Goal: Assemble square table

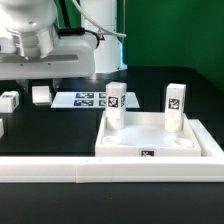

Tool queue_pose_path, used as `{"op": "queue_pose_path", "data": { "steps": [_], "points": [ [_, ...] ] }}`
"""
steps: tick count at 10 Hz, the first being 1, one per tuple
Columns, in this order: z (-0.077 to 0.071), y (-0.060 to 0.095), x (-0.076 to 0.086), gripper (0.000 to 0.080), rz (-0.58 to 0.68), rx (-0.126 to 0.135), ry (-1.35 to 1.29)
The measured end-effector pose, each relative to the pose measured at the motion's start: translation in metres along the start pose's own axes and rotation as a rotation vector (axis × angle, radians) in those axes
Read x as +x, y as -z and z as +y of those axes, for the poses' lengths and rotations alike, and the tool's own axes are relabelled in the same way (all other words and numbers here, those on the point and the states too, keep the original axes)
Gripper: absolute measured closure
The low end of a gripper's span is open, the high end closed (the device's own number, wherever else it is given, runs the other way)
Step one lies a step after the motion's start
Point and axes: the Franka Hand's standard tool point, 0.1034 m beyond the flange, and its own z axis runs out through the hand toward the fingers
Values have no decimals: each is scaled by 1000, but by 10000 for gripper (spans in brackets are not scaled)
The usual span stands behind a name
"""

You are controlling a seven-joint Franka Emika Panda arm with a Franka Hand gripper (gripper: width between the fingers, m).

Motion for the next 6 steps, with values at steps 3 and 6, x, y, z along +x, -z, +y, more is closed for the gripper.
{"op": "queue_pose_path", "data": {
  "steps": [3,6],
  "points": [
    [-1,28,13,509,145,-3,-11],
    [7,33,23,509,336,-44,-10]
  ]
}}
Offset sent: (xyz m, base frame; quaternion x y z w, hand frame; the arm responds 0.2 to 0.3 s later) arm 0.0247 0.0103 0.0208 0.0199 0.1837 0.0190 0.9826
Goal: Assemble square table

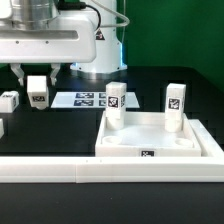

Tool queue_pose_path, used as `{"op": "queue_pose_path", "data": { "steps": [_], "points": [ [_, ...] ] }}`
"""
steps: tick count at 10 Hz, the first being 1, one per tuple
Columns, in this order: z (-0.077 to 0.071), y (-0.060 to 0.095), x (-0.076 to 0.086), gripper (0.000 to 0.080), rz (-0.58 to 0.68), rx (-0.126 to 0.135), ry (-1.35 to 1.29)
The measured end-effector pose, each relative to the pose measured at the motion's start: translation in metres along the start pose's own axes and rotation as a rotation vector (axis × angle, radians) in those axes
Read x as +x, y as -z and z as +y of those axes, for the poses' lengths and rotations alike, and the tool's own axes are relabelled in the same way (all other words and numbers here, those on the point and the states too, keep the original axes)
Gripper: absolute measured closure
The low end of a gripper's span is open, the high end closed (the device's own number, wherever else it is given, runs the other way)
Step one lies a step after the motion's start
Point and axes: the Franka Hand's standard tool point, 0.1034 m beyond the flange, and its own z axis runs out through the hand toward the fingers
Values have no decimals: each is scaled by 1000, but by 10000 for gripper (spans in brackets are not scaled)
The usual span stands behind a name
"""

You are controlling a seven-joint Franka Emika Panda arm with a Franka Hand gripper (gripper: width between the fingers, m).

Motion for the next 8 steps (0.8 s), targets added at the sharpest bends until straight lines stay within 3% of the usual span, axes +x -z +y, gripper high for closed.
{"op": "queue_pose_path", "data": {
  "steps": [2,6,8],
  "points": [
    [4,-1,0,509,100,-31,2],
    [-23,19,26,509,116,-9,-23],
    [-48,33,47,509,162,-8,-65]
  ]
}}
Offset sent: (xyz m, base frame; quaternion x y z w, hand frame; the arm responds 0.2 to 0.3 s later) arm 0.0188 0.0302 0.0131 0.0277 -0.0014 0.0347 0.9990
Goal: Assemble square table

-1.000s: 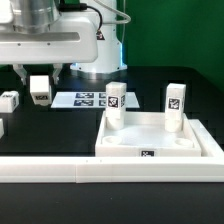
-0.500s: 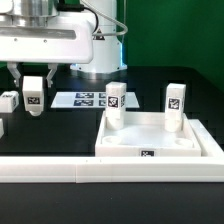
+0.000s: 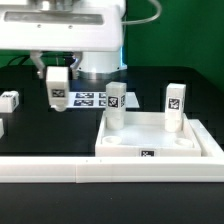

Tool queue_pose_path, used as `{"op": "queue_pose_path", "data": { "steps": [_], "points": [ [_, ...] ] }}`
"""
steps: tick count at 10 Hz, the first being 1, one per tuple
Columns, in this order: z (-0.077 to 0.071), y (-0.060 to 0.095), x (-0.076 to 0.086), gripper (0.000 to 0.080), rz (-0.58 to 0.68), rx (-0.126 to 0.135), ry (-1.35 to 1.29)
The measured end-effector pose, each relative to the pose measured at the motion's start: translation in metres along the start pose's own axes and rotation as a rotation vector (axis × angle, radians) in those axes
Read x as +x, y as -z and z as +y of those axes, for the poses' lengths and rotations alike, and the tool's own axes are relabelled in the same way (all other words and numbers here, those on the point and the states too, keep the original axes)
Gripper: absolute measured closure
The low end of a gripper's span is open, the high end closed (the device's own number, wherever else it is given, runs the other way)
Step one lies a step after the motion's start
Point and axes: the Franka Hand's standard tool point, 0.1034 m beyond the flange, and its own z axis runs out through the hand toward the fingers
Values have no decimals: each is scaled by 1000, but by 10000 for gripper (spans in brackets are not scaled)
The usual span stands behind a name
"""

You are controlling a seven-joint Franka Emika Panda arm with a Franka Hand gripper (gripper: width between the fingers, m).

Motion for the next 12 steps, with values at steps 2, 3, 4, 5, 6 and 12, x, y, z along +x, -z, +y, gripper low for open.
{"op": "queue_pose_path", "data": {
  "steps": [2,3,4,5,6,12],
  "points": [
    [-14,-4,4,509,52,-19,25],
    [-11,-3,4,509,51,-20,19],
    [-12,-4,4,509,51,-20,21],
    [-12,-4,4,509,51,-18,19],
    [-15,-4,4,509,48,-7,-6],
    [-93,10,32,509,94,43,-44]
  ]
}}
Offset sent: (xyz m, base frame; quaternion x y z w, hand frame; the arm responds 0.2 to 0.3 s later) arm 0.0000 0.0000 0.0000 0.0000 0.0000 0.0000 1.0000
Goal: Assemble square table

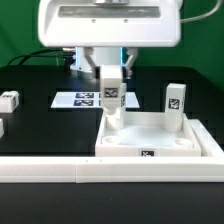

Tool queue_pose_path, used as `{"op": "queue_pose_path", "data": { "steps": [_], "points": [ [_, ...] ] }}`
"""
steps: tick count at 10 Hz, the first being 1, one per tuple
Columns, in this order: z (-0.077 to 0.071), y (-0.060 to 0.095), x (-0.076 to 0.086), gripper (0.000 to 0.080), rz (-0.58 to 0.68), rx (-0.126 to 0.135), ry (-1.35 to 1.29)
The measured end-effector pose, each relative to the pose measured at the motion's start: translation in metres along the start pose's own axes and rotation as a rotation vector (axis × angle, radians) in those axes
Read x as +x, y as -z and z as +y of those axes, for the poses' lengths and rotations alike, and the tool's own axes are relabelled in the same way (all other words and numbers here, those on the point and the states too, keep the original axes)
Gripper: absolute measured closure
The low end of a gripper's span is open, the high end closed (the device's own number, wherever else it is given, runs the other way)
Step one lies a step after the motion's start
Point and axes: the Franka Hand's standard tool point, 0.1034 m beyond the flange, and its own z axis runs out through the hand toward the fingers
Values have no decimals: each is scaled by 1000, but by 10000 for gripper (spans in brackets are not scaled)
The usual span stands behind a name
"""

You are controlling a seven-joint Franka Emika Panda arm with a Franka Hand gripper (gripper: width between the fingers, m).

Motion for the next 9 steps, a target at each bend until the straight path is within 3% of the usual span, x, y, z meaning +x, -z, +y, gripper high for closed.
{"op": "queue_pose_path", "data": {
  "steps": [1,6,9],
  "points": [
    [-7,1,2,509,3,4,1],
    [-7,0,1,509,0,4,-4],
    [-39,-6,-1,509,-1,21,9]
  ]
}}
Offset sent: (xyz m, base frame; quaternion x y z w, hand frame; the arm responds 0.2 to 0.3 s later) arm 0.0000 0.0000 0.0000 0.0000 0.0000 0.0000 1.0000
